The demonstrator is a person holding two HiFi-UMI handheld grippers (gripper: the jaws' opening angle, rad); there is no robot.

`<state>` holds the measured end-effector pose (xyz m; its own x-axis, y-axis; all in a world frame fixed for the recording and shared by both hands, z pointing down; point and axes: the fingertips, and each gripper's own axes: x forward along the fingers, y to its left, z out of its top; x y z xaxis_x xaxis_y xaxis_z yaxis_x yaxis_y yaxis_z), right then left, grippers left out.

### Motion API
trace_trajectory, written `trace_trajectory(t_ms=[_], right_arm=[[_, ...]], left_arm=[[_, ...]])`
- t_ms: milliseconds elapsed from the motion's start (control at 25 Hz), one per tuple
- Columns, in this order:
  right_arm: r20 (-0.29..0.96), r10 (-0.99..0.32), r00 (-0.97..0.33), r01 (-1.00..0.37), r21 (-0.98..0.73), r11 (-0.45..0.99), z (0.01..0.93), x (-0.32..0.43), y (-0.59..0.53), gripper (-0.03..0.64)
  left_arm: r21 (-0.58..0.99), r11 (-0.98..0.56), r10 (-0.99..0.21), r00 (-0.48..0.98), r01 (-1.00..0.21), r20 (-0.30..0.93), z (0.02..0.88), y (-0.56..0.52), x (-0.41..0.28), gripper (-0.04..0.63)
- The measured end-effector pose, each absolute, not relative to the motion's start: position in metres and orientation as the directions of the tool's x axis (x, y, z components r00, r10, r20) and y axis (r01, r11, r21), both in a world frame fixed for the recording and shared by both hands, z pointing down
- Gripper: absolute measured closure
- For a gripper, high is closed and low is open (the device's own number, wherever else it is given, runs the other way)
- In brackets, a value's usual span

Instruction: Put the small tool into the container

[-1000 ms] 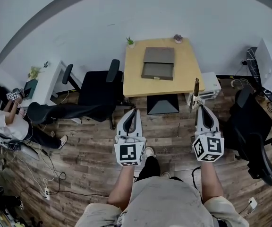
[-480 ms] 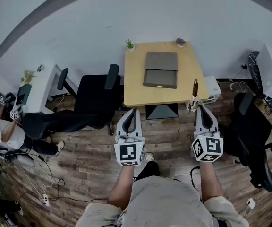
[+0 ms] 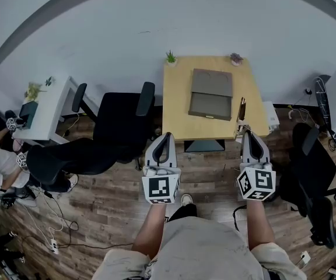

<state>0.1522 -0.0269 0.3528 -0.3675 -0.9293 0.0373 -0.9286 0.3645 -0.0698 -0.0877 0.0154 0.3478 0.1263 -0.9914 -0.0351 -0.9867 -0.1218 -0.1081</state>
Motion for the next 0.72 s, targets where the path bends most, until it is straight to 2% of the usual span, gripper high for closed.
trace_trajectory(t_ms=[720], right_arm=[[0.066, -0.939, -0.338, -0.941, -0.03, 0.336, 0.356, 0.088, -0.109, 0.597]], left_arm=[[-0.09, -0.166, -0.986, 0.168, -0.982, -0.018, 0.36, -0.074, -0.154, 0.591]])
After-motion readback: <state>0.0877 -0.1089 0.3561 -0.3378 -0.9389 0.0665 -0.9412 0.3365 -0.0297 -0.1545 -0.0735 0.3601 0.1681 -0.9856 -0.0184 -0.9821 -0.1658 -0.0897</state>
